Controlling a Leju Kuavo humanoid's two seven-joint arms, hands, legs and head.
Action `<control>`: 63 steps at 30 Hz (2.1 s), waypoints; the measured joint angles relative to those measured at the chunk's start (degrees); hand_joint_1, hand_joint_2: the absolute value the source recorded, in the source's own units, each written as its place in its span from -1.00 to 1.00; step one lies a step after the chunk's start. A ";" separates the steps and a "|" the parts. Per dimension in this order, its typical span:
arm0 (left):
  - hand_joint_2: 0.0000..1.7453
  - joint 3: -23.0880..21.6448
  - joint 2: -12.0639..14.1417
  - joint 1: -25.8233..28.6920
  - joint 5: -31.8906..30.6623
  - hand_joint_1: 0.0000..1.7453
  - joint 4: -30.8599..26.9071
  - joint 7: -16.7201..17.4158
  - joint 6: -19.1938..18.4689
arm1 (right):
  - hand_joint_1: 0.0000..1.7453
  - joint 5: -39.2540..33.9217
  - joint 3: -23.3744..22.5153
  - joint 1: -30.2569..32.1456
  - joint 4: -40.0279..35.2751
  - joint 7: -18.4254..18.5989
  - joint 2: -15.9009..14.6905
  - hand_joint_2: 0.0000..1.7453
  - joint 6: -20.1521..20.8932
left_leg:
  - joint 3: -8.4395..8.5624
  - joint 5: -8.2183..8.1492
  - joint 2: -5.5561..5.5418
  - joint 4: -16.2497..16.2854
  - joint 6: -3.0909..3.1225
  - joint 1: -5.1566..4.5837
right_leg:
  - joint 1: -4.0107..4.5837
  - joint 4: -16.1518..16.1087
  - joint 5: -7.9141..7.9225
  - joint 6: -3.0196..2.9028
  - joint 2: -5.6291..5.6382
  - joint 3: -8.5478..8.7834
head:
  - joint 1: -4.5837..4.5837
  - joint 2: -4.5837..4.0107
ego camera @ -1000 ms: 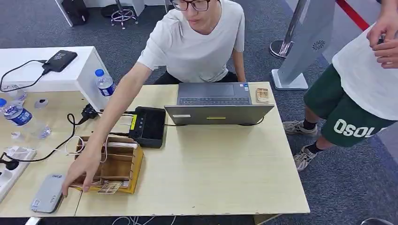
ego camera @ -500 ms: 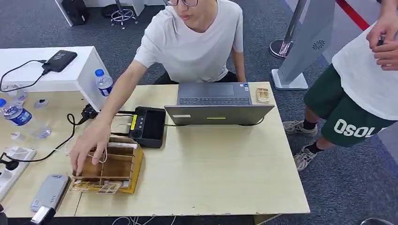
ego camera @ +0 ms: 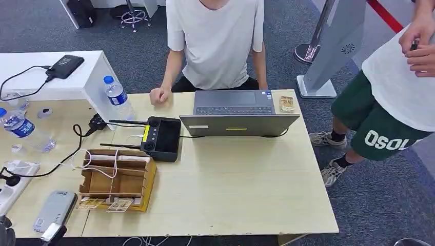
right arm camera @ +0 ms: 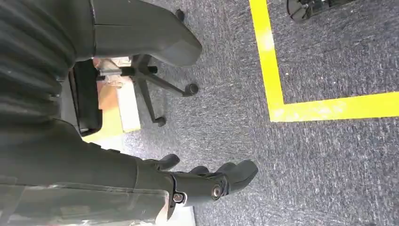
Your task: Pass the card to the sensor for recognition and then transmit it.
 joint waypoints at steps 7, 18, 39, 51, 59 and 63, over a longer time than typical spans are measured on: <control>1.00 -0.87 0.88 -0.16 -0.02 1.00 0.90 1.18 0.02 | -1.00 0.33 -0.04 -0.10 0.02 -0.07 0.00 1.00 0.00 | 0.01 0.00 0.00 0.00 0.00 0.00 | 0.00 0.00 0.00 0.00 0.00 -0.03 | 0.00 0.00; 1.00 -2.75 2.91 -0.61 -0.02 1.00 3.81 3.34 0.09 | -1.00 0.70 -0.87 -0.49 0.09 -0.15 0.00 1.00 0.00 | 0.00 0.00 0.00 0.00 0.00 0.00 | 0.00 0.00 0.00 0.00 -0.01 -0.01 | 0.00 0.00; 1.00 -13.53 9.18 -2.25 -0.02 1.00 20.88 13.53 -0.33 | -1.00 2.43 -3.52 -1.35 0.61 -0.59 0.00 1.00 1.95 | -0.01 0.00 0.00 0.00 0.00 -0.01 | -0.01 0.00 0.00 0.00 0.00 0.00 | 0.00 0.00; 1.00 -15.39 9.35 -1.87 -0.02 1.00 20.81 12.65 -0.94 | -1.00 2.43 -4.04 -1.45 0.87 -0.44 0.00 1.00 1.99 | -0.03 0.00 -0.01 0.00 0.00 0.00 | 0.00 0.00 0.00 0.00 -0.02 0.01 | 0.00 0.00; 1.00 -15.39 9.35 -1.74 -0.02 1.00 18.77 12.28 -1.33 | -1.00 2.41 -4.04 -1.39 0.72 -0.44 0.00 1.00 1.99 | -0.04 0.00 -0.01 0.00 0.00 0.00 | 0.00 0.00 0.00 0.00 -0.02 0.01 | 0.00 0.00; 1.00 -15.37 9.35 -1.63 -0.02 1.00 18.42 12.28 -1.36 | -1.00 2.41 -4.07 -1.35 0.59 -0.44 0.00 1.00 1.99 | -0.03 0.00 -0.01 0.00 0.00 0.00 | 0.00 0.00 0.00 0.00 -0.02 0.01 | 0.00 0.00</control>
